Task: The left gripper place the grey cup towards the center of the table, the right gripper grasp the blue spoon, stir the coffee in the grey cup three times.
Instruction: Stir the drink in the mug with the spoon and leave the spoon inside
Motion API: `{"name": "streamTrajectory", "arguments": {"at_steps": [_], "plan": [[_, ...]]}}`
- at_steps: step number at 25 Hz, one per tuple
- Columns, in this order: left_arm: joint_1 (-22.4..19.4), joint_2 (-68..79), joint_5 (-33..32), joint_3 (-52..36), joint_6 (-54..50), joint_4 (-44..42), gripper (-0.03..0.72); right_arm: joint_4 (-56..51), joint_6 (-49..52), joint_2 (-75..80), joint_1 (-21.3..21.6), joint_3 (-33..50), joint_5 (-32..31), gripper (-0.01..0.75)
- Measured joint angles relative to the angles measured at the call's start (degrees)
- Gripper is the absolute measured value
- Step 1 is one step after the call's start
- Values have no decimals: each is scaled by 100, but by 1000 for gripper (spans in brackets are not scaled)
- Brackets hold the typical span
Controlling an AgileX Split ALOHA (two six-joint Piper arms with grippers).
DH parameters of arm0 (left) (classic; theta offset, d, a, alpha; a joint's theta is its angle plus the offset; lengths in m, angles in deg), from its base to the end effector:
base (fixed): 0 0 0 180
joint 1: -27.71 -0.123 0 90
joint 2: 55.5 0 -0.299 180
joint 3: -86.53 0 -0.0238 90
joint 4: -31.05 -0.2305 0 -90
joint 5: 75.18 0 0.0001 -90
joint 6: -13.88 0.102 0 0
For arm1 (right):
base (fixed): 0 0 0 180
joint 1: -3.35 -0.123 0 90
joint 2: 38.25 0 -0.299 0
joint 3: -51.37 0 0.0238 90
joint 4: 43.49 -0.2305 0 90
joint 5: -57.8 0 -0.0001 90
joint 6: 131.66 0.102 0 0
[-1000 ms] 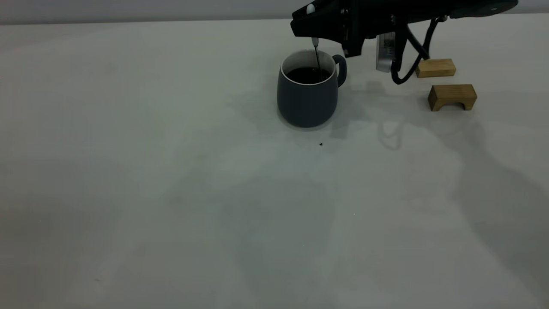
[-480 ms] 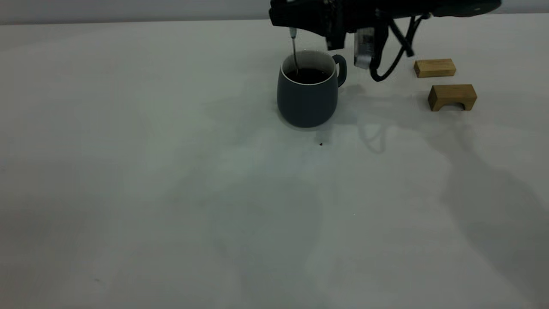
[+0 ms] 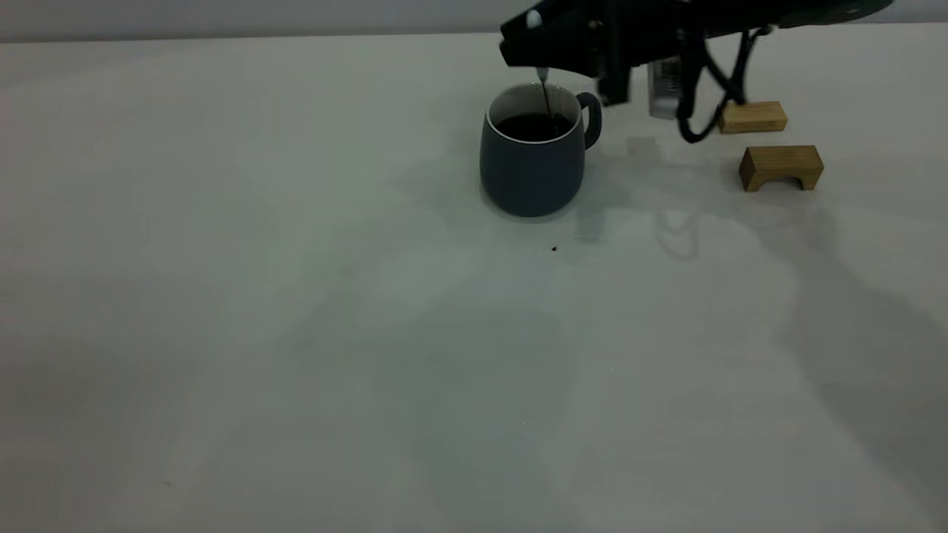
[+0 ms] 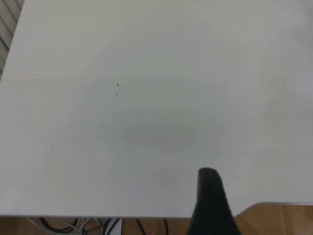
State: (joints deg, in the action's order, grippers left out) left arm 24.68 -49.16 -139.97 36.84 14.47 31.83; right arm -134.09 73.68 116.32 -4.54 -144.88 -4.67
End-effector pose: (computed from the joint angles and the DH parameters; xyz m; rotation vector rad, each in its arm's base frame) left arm -0.0317 -0.0029 0.2522 -0.0436 2.1082 0.0214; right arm 0.4562 0.1546 0.0606 -1.4378 -1.6542 -1.3420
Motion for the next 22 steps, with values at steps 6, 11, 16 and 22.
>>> {"name": "streamTrajectory", "arguments": {"at_steps": [6,11,16,22], "plan": [[0,0,0,0,0,0,585,480,24,0,-56,-6,-321,123],[0,0,0,0,0,0,585,-569,47,0,-315,-26,-147,123],[0,0,0,0,0,0,585,-948,47,0,-353,-46,726,123],[0,0,0,0,0,0,585,-514,-251,0,-167,-46,676,123]]}}
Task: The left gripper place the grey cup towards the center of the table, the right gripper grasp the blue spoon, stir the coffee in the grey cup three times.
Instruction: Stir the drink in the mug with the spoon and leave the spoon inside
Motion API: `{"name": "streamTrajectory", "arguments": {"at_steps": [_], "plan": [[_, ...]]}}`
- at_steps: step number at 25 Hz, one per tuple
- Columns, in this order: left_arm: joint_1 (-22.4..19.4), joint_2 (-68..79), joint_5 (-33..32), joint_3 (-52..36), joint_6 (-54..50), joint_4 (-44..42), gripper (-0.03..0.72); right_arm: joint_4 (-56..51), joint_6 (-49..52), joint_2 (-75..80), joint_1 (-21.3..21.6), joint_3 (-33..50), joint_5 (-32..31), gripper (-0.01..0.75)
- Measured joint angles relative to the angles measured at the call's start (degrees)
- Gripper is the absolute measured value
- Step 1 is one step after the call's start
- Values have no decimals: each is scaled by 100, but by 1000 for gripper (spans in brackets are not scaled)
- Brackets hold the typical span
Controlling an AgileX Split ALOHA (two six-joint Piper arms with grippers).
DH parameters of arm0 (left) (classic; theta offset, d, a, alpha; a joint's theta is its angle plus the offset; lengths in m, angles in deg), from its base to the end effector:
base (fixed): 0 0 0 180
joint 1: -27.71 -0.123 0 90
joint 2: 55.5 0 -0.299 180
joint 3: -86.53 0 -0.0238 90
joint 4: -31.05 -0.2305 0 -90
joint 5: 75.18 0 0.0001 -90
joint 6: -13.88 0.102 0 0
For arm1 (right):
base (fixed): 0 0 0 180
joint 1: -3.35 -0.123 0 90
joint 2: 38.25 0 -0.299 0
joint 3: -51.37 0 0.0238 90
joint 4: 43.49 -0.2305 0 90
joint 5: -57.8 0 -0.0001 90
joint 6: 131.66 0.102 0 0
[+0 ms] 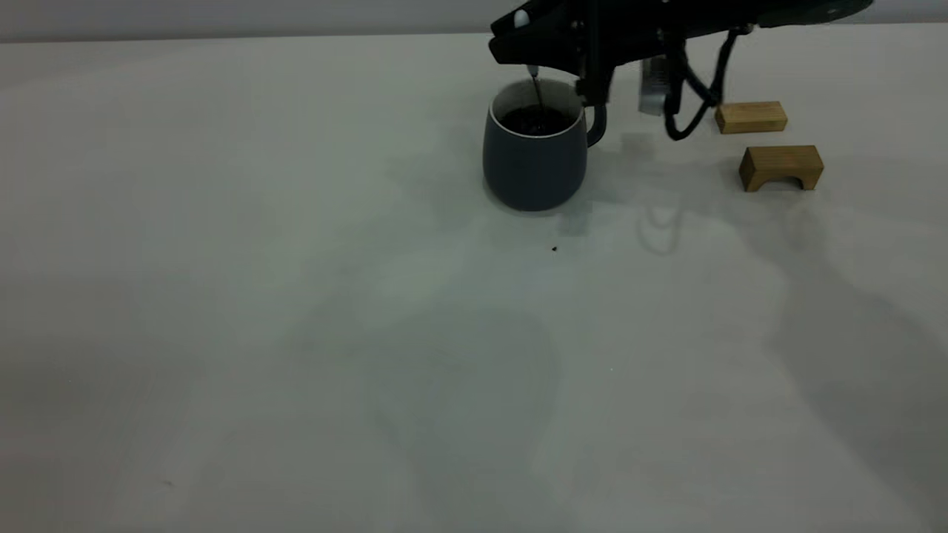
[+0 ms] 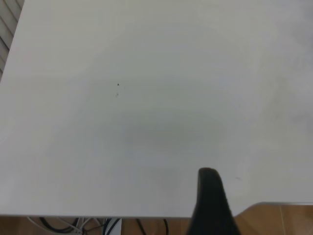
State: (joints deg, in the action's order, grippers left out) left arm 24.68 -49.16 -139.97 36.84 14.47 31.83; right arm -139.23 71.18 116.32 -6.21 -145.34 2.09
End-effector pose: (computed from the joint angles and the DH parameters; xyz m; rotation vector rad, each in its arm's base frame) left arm -0.0317 -0.0029 0.2522 -0.0436 2.1082 0.0214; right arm 0.4664 0.1636 0.0596 -1.5418 -1.6635 -1.4147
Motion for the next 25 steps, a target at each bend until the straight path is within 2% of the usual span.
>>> {"name": "streamTrajectory", "arguments": {"at_steps": [5,20,25], "plan": [[0,0,0,0,0,0,585,498,-109,0,158,0,-931,123],[0,0,0,0,0,0,585,1159,-410,-335,153,0,-1018,123],[0,0,0,0,0,0,585,934,-375,-336,153,0,-1044,123]]}}
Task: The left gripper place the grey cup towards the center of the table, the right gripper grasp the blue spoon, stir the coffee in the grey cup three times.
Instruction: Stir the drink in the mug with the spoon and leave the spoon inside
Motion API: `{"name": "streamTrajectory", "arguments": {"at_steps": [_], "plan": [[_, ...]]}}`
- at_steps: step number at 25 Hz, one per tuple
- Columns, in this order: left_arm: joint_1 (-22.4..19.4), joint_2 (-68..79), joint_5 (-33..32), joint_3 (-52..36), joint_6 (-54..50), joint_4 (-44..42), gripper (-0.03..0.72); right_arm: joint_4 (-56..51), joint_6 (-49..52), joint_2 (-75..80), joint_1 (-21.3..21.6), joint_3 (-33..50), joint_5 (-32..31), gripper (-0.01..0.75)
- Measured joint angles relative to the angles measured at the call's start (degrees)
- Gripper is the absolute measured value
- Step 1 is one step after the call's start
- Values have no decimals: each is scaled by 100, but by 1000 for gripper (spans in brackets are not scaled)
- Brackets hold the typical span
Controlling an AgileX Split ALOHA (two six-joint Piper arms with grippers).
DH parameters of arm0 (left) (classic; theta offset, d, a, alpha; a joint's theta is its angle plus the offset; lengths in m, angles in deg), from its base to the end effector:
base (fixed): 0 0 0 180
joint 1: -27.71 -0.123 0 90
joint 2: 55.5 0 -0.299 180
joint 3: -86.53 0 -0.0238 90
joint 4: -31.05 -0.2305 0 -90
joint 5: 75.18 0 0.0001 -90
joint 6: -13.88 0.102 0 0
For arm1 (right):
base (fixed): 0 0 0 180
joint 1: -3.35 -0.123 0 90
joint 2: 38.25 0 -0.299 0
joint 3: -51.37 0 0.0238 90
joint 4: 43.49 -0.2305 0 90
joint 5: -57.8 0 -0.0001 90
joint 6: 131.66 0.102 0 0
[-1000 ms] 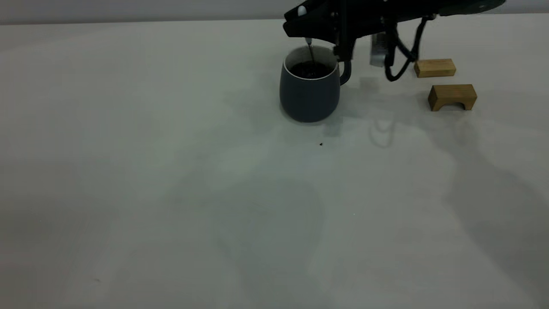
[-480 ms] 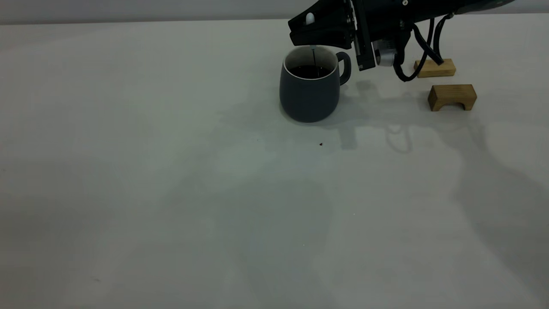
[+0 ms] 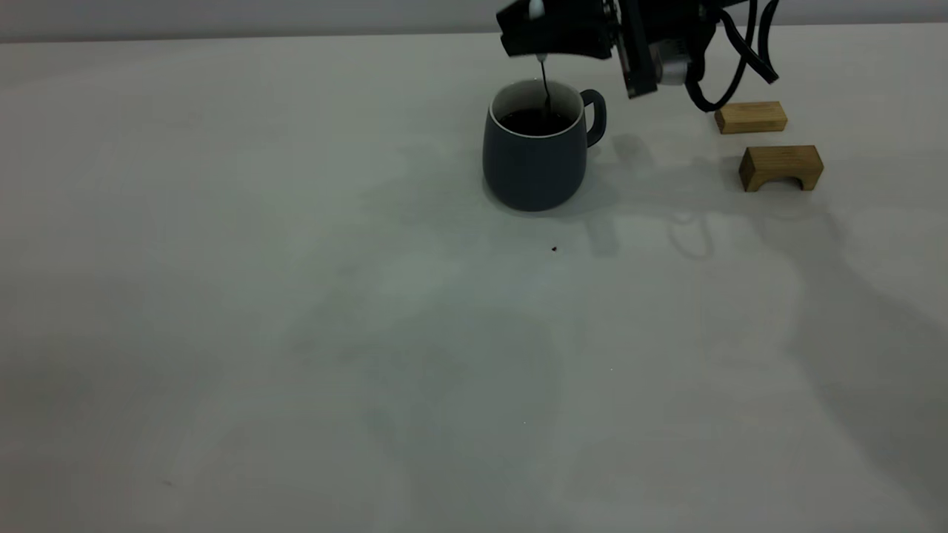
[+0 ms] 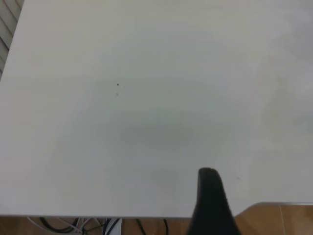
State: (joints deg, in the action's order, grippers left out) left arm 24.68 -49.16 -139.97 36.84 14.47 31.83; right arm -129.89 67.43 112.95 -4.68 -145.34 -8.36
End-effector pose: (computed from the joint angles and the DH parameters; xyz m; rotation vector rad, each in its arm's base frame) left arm -0.0317 -0.0029 0.2522 -0.0436 2.1082 0.0214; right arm 0.4508 0.1577 0.0895 -1.2238 -1.8334 -1.4086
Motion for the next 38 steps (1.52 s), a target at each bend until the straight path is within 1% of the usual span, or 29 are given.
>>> {"name": "streamTrajectory", "arguments": {"at_steps": [4,6,15,27,29,31,33,34,37,38], "plan": [[0,0,0,0,0,0,585,-1034,126,149,0,0,-28,123],[0,0,0,0,0,0,585,-1240,158,234,0,0,-23,123],[0,0,0,0,0,0,585,-1327,176,296,167,0,-30,123],[0,0,0,0,0,0,585,-1301,159,776,185,0,12,123],[0,0,0,0,0,0,585,-1301,159,816,185,0,24,132],[0,0,0,0,0,0,585,-1301,159,816,185,0,32,156],[0,0,0,0,0,0,585,-1306,159,816,190,0,32,227],[0,0,0,0,0,0,585,-1301,159,823,195,0,32,267],[0,0,0,0,0,0,585,-1300,144,834,195,0,32,420],[0,0,0,0,0,0,585,-1294,106,834,195,0,32,457]]}}
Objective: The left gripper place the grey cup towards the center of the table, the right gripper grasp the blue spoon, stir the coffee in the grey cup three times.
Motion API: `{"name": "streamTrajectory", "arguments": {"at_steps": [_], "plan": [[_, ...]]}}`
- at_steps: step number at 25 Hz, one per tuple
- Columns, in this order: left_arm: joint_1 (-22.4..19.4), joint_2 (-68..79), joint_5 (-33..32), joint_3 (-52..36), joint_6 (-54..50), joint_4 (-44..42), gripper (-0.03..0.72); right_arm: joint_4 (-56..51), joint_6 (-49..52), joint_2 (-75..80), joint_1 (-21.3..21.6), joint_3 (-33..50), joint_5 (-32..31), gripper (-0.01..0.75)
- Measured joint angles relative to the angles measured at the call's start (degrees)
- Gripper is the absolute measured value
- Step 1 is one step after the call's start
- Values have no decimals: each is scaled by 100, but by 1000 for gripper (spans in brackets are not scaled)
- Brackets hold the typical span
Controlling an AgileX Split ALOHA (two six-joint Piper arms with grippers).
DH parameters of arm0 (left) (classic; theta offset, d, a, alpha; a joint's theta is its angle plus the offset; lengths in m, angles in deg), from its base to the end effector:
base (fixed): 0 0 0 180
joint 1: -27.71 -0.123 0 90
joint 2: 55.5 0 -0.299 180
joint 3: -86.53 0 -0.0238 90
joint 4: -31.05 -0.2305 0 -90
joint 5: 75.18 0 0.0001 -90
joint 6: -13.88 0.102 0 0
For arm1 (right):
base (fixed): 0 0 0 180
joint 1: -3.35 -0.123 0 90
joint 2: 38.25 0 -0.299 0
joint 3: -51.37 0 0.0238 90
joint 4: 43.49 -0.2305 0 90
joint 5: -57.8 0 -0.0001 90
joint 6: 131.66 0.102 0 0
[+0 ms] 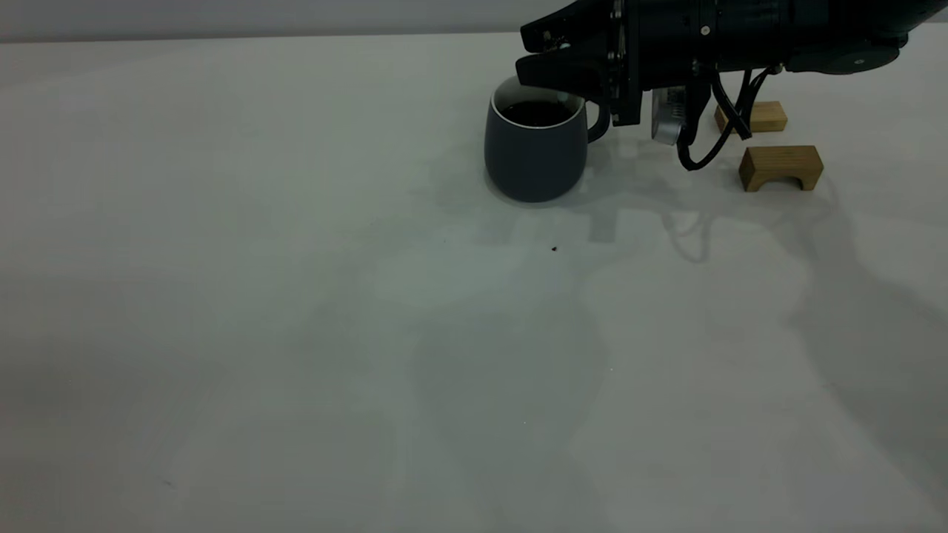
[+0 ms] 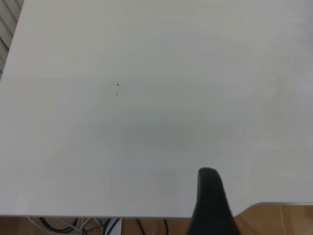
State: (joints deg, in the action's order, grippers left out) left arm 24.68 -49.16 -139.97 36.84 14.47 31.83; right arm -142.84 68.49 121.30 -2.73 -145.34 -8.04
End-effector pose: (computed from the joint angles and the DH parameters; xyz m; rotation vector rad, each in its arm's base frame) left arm -0.0317 -0.0029 0.2522 -0.0436 2.1082 0.0214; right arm 0.4632 0.1417 0.0341 -1.4604 -1.5038 -1.4521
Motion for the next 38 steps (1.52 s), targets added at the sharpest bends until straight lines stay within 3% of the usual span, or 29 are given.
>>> {"name": "streamTrajectory", "arguments": {"at_steps": [2,5,11,17,28,38], "plan": [[0,0,0,0,0,0,585,131,-284,-46,0,0,5,526],[0,0,0,0,0,0,585,604,-1057,-257,0,0,5,553],[0,0,0,0,0,0,585,1558,-2783,-1167,8,0,-19,557],[0,0,0,0,0,0,585,3392,-3971,-2031,8,0,-117,528],[0,0,0,0,0,0,585,6472,-4562,-4185,14,0,-317,410],[0,0,0,0,0,0,585,7753,-4394,-6068,47,5,-499,307]]}}
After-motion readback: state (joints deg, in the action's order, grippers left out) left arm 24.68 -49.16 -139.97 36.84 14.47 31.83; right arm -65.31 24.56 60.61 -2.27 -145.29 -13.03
